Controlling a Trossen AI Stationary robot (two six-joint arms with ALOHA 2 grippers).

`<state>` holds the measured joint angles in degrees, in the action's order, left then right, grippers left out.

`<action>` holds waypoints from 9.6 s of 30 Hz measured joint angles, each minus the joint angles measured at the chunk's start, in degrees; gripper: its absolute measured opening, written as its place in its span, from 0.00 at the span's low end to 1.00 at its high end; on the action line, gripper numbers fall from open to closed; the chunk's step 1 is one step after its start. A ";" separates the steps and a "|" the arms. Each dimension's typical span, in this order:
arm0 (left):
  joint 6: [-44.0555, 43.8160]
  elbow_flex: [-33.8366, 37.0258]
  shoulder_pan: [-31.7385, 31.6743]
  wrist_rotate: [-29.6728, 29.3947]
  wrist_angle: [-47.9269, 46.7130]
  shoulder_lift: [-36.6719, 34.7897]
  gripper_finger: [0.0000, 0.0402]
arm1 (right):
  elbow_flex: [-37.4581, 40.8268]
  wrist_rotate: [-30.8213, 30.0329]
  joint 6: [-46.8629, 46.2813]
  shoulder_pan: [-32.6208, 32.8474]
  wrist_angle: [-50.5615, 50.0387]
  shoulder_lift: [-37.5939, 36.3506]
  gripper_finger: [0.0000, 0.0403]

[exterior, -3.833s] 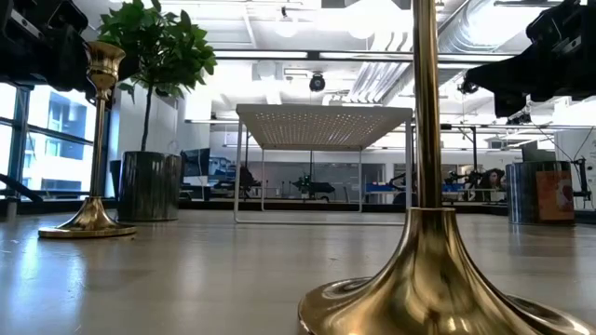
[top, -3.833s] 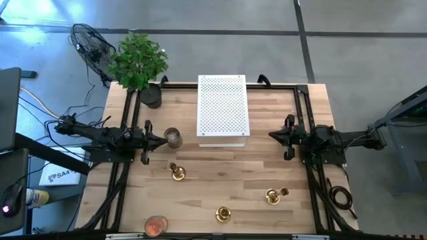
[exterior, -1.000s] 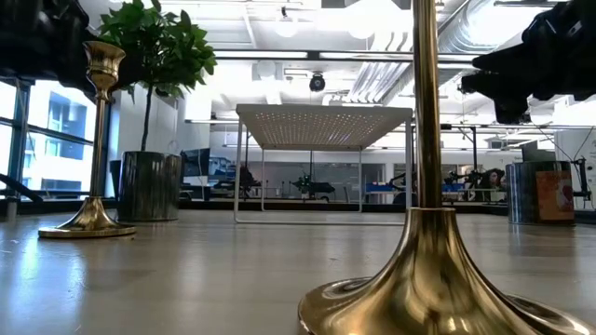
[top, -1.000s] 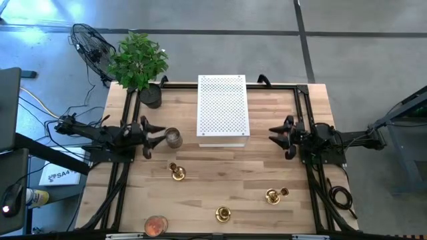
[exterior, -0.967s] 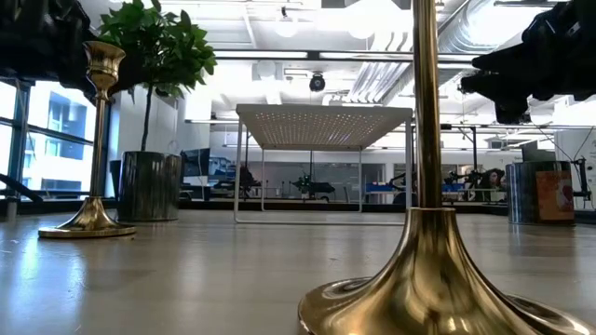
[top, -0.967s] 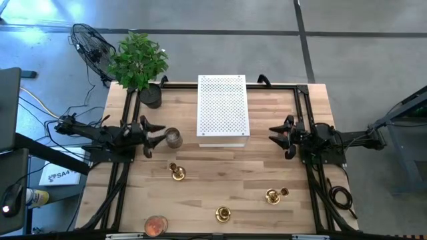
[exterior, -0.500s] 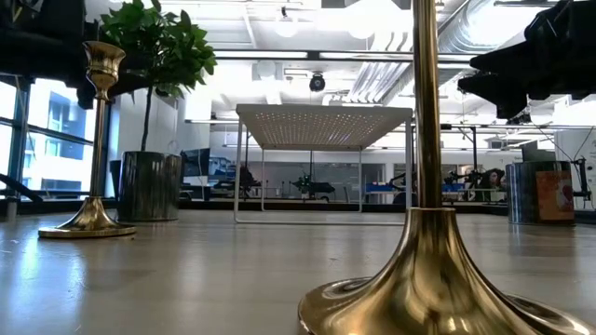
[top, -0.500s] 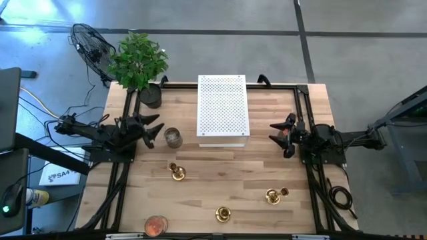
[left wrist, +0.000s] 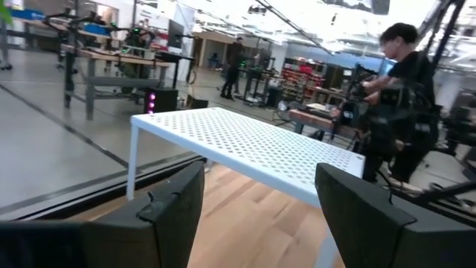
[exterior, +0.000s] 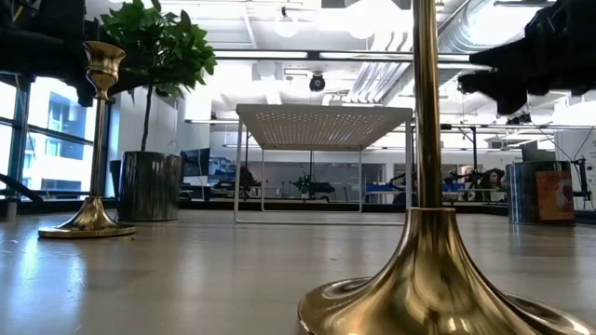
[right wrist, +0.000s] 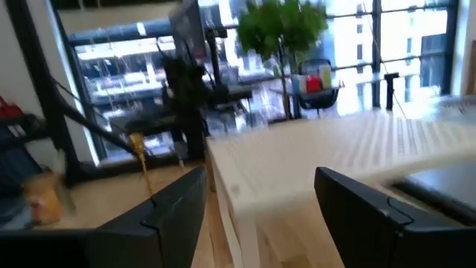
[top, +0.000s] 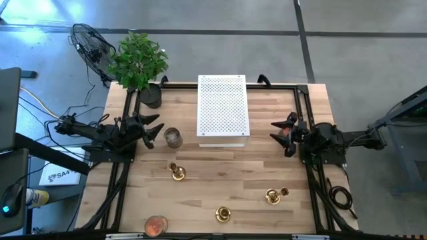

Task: Pick & Place candle stick holders
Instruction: Put the top orange scented candle on the shelf

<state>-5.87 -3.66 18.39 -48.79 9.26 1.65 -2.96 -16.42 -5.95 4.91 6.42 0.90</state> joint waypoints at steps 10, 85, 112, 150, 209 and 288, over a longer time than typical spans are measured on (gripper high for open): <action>-0.45 -0.07 0.00 8.37 -2.88 0.00 0.63 | -13.79 0.28 6.90 0.02 -0.99 6.88 0.61; -6.67 -0.07 0.00 10.92 -6.27 -0.02 0.63 | -55.99 11.94 -41.05 -25.52 -88.19 66.21 0.60; -6.48 -0.04 0.00 11.52 -8.21 -0.02 0.63 | -46.75 14.44 -38.60 -21.33 -74.28 66.36 0.60; -6.67 -0.04 0.00 13.31 -8.20 -0.02 0.63 | -46.75 12.24 -39.06 -21.33 -75.57 67.00 0.60; -8.17 -0.02 0.02 15.90 -9.88 -0.01 0.63 | -46.79 7.44 -33.93 -17.85 -77.16 74.54 0.01; -2.00 -0.11 0.00 14.77 -12.24 -0.02 0.63 | -124.76 15.85 2.07 -36.65 -82.30 111.15 0.00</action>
<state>-7.86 -3.77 18.39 -34.02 -2.98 1.63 -127.72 -0.57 -3.88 -31.74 -75.88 112.05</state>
